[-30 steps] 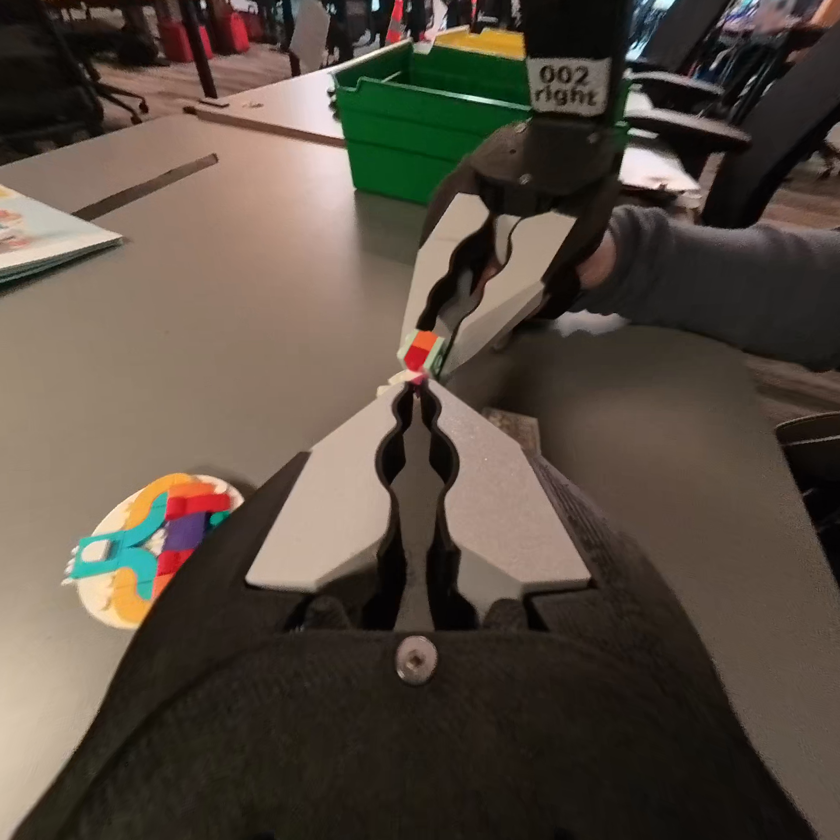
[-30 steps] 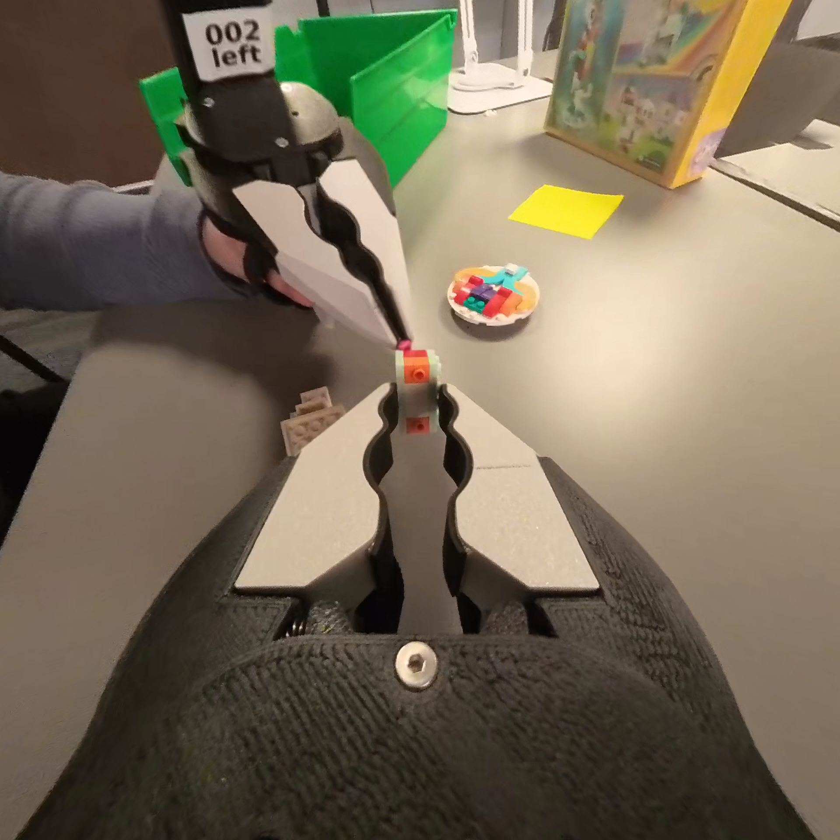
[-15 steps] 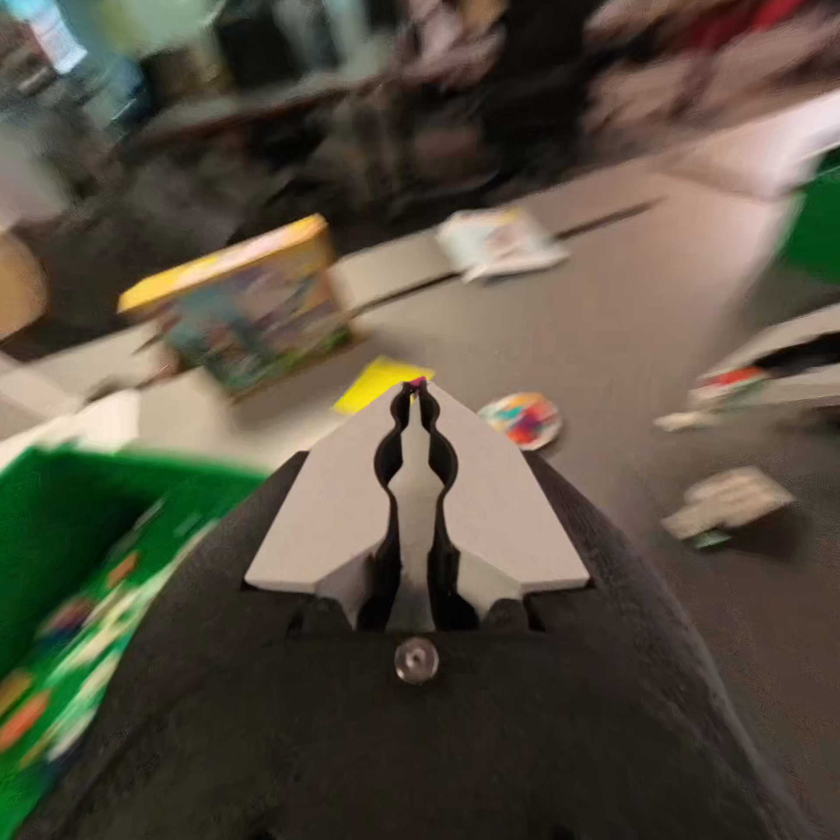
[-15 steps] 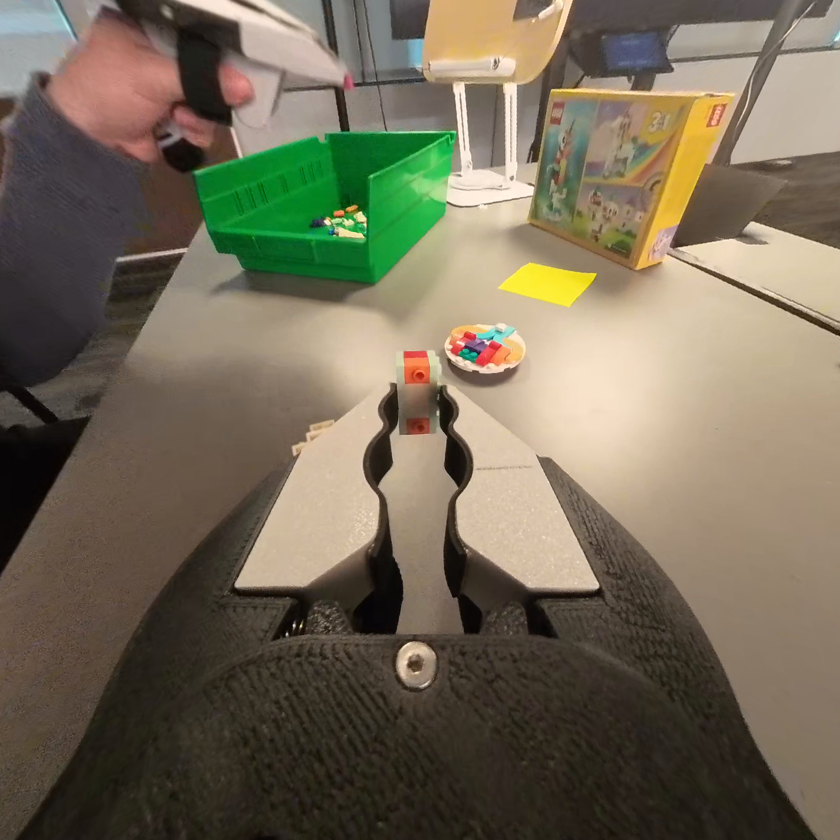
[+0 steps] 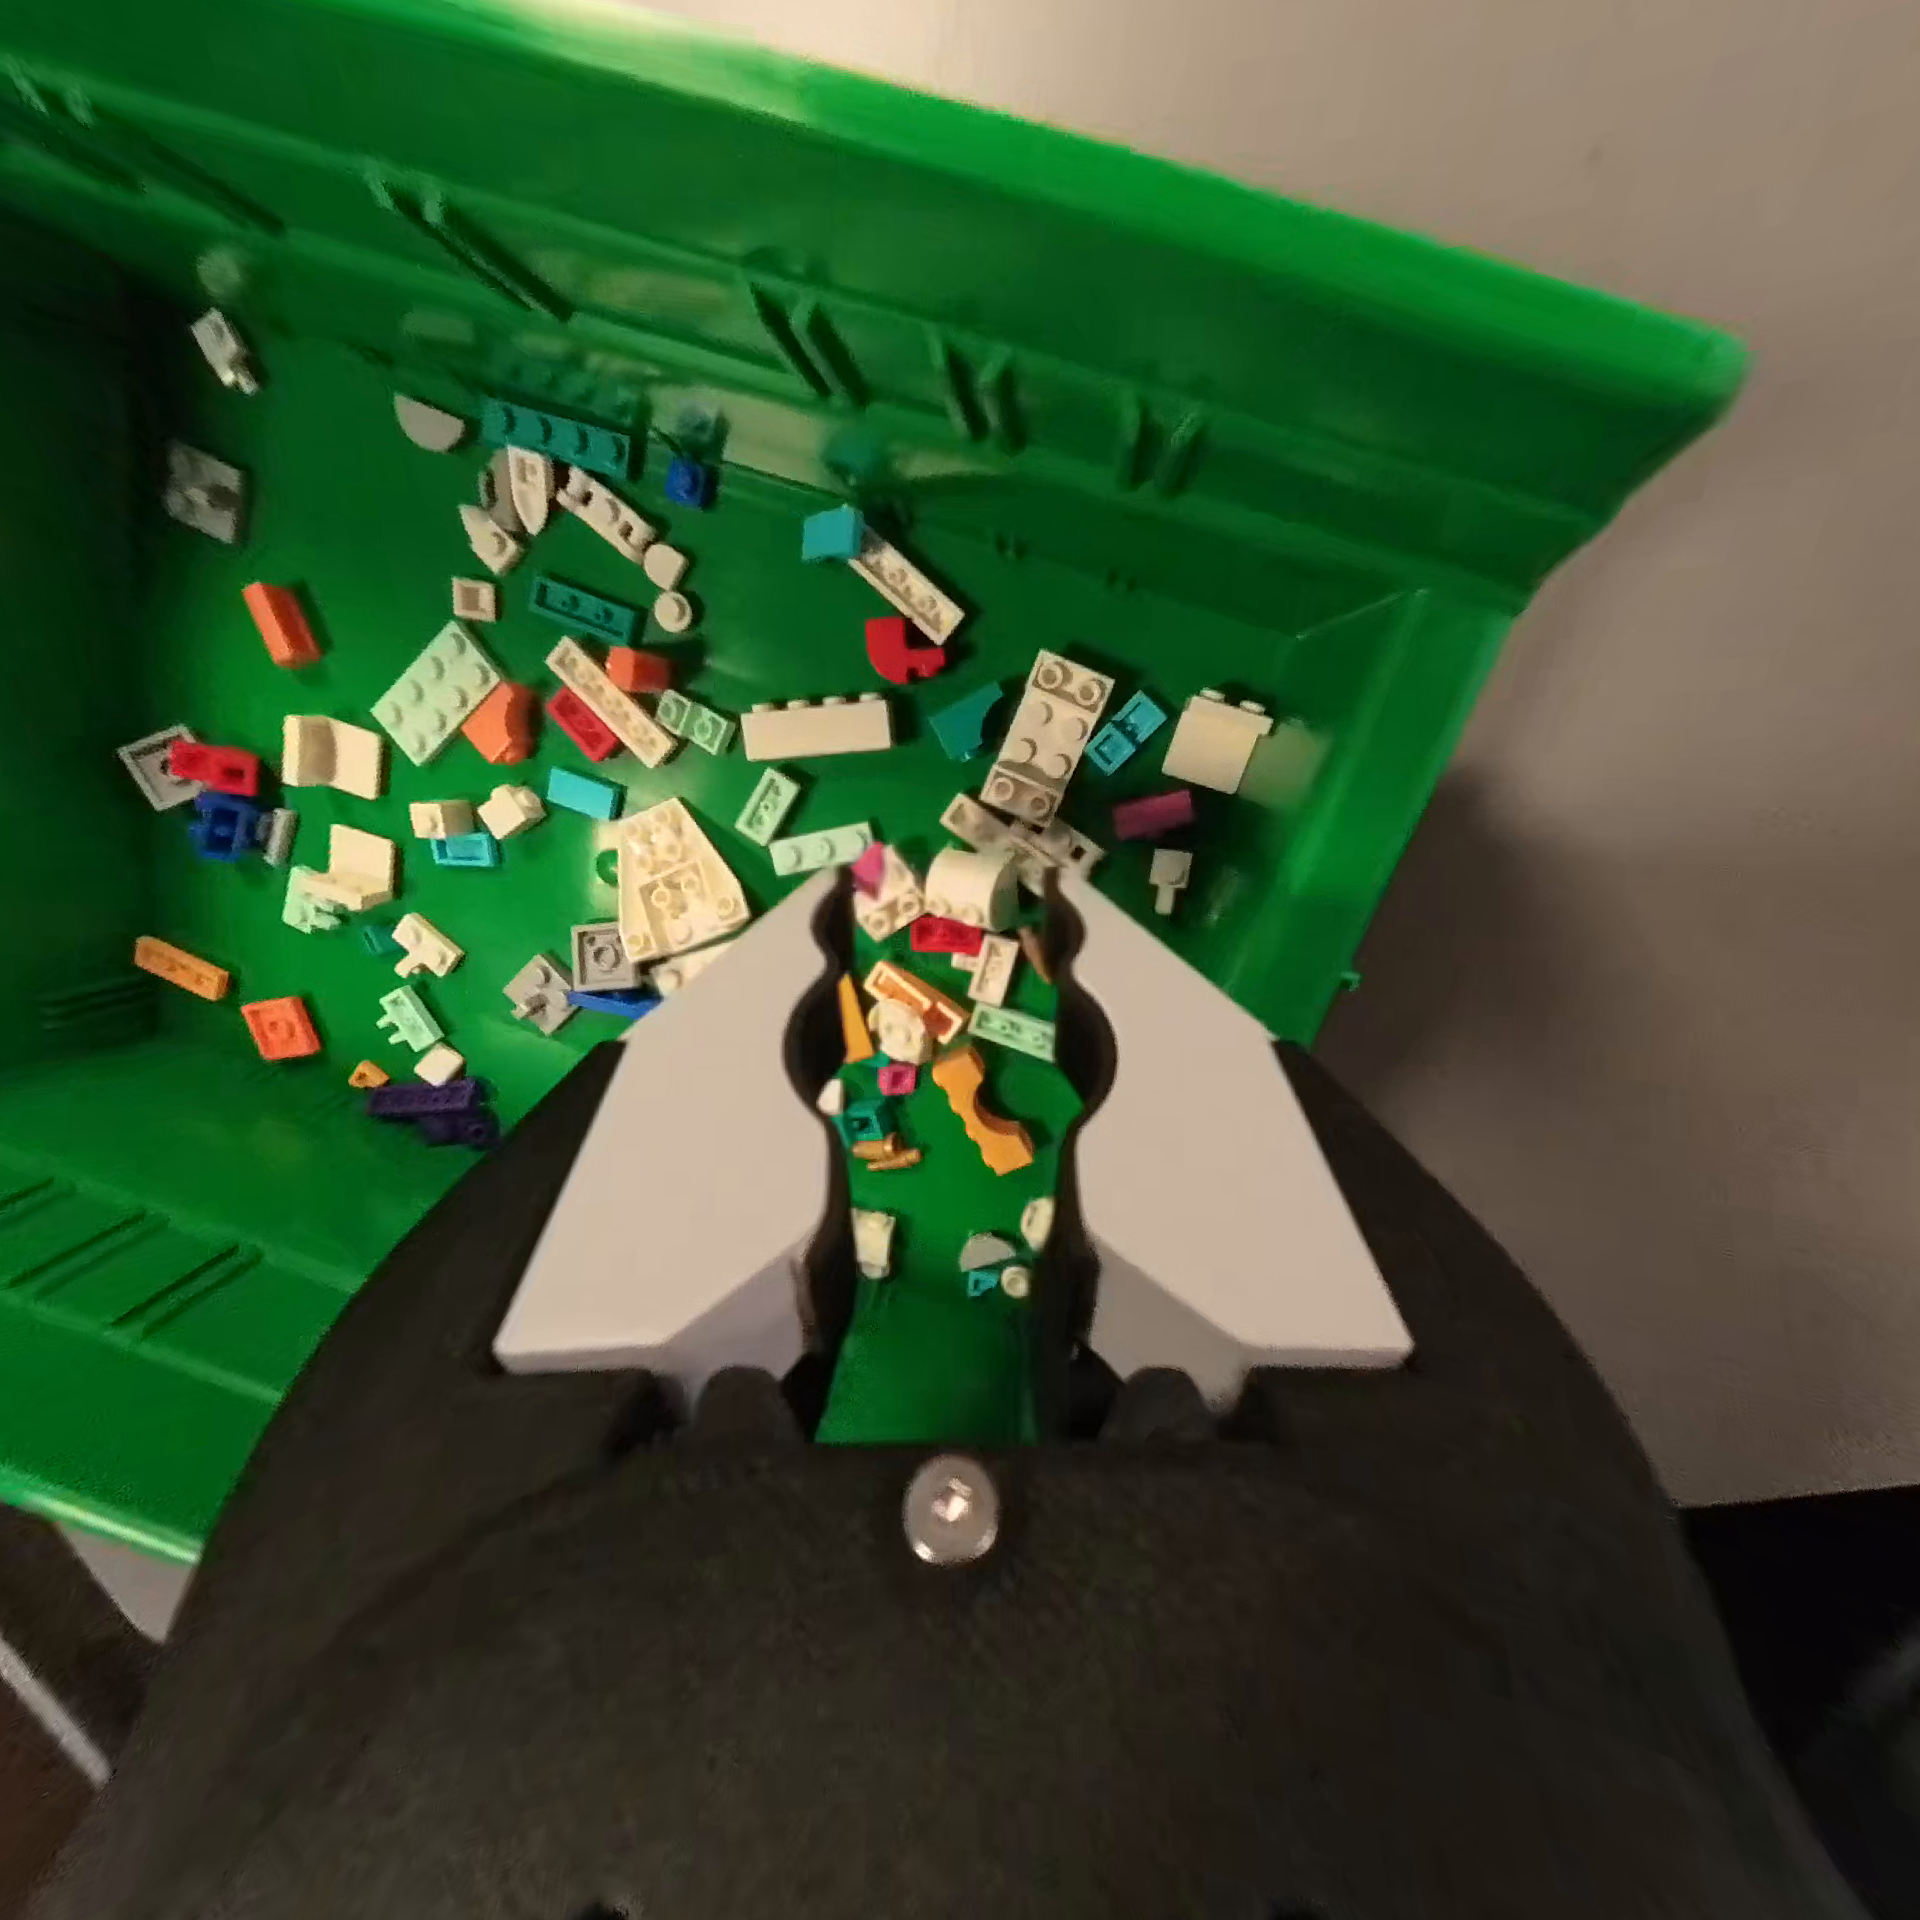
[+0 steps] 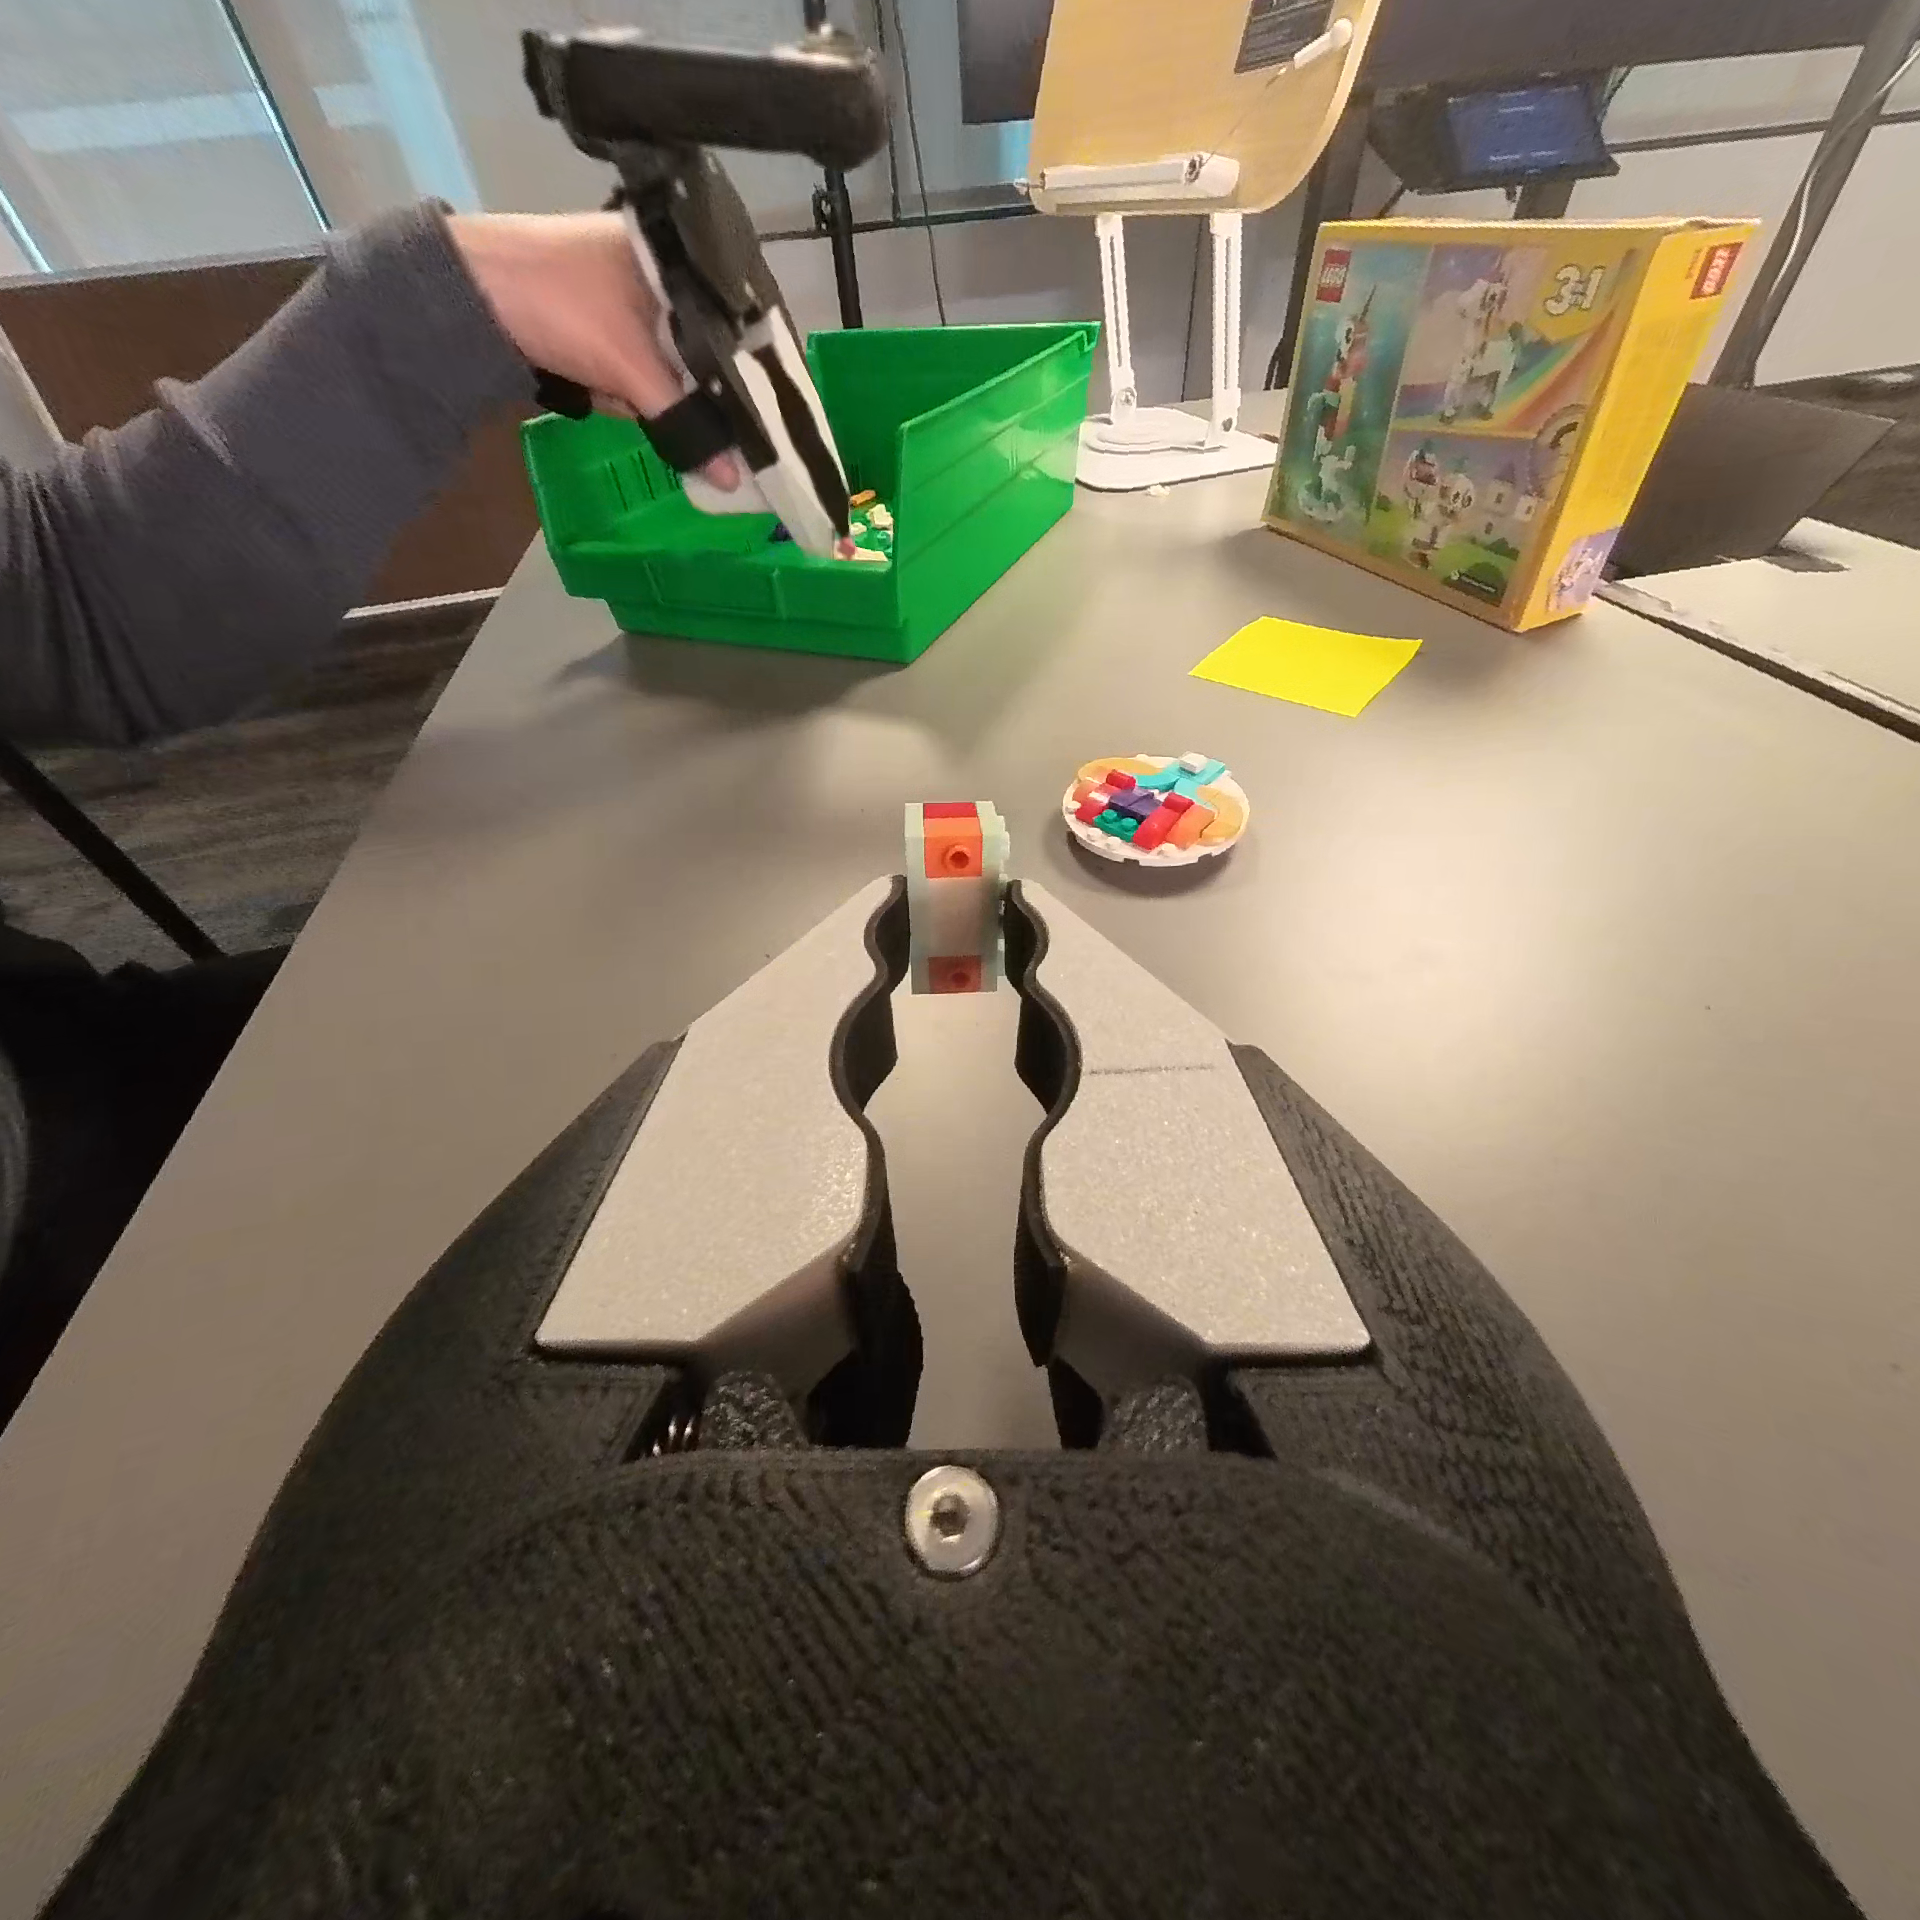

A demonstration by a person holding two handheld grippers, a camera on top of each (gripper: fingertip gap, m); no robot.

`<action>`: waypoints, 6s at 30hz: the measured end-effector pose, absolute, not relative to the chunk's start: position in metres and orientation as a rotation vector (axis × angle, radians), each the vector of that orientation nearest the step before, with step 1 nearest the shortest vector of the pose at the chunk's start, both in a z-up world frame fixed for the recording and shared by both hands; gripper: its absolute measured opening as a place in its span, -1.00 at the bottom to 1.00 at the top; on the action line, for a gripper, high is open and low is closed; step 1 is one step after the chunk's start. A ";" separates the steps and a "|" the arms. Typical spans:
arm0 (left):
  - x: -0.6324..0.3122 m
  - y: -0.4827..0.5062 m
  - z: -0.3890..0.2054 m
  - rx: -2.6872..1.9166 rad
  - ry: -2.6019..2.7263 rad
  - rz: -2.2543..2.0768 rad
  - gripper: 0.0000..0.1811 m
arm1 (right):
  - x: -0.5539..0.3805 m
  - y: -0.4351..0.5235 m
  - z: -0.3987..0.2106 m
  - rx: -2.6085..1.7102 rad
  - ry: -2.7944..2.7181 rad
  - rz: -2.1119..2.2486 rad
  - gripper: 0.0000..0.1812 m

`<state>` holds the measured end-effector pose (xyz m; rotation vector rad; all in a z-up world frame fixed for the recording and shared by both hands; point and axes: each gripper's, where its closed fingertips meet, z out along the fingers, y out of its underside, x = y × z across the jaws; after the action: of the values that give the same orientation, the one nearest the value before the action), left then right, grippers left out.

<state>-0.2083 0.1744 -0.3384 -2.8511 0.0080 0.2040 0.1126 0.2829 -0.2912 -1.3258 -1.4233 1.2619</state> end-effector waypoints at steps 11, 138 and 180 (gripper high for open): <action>-0.206 0.175 -0.313 -2.713 -0.207 0.288 -0.32 | 0.117 0.277 -0.276 -1.277 -1.347 1.444 -0.83; 0.126 0.280 -0.255 -1.717 0.474 -0.604 -0.70 | 0.111 0.276 -0.257 -0.748 -1.405 0.257 -0.83; 0.115 0.253 -0.300 -1.596 1.067 -0.654 -0.74 | 0.114 0.256 -0.296 -1.238 -1.576 1.276 -0.73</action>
<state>0.1155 0.2533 -0.3002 -1.5959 1.0675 -0.6540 0.1138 0.2560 -0.2964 -1.2383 -1.5755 1.2758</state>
